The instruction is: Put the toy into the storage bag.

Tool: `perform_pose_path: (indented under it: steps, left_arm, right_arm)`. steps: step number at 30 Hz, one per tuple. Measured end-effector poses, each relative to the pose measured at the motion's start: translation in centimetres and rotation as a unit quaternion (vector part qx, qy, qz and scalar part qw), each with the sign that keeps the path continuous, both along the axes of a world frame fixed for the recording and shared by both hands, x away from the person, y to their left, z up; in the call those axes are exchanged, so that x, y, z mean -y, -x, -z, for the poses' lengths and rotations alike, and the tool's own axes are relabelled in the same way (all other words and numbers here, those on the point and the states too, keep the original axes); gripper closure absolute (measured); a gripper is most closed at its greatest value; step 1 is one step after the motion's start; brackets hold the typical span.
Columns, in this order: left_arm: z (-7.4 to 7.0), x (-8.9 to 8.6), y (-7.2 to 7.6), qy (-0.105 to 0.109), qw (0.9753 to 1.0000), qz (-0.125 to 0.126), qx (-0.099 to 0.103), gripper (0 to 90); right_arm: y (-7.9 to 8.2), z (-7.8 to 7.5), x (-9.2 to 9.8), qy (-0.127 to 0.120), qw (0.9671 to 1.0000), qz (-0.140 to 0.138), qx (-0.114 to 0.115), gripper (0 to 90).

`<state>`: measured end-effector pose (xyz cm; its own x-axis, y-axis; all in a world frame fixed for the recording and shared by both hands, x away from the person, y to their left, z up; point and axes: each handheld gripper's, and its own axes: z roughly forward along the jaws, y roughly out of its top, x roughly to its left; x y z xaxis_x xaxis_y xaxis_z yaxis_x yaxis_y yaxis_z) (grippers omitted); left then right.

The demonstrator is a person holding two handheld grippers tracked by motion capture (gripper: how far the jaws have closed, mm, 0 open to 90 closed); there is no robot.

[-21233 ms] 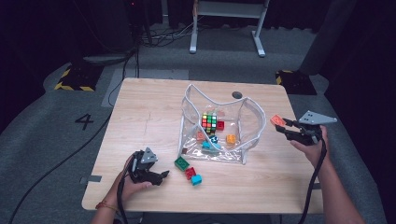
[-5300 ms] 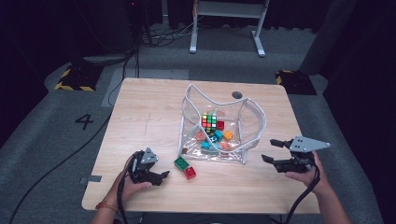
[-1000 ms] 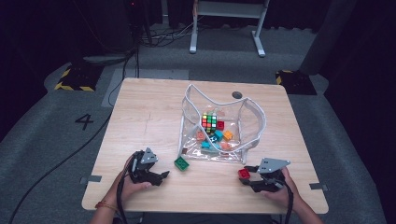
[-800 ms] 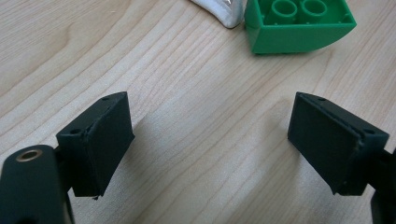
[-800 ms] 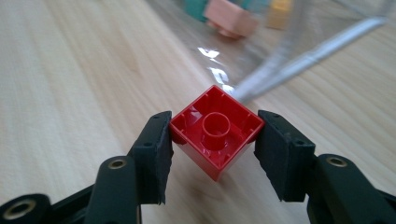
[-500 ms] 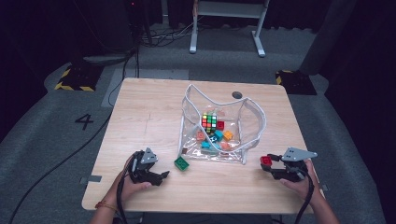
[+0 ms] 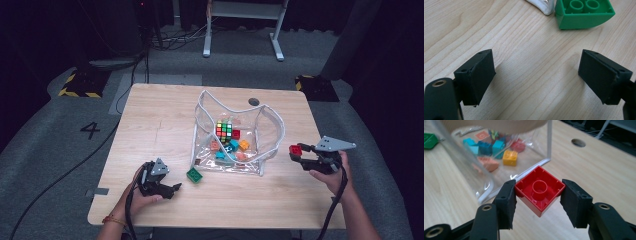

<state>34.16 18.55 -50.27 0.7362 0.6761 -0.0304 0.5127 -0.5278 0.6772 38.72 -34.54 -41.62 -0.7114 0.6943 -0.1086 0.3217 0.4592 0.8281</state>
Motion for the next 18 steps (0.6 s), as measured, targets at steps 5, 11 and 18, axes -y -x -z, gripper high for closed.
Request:
perform_pose_path:
  steps: [5,11,18]
  left_arm:
    - [0.0,0.0,0.0,0.000,1.0000,0.000,0.000,13.9]
    - [0.0,0.0,0.0,0.000,1.0000,-0.001,0.001,13.9]
    - [0.0,0.0,0.0,-0.001,1.0000,-0.001,0.001,13.7]
  right_arm:
    - [-1.2,-2.0,0.1,-0.018,0.9998,0.001,0.011,47.4]
    - [-2.5,-3.9,-0.5,-0.028,0.9995,-0.001,0.015,47.4]
    - [-3.6,-6.7,-1.6,-0.022,0.9990,-0.010,0.037,47.4]
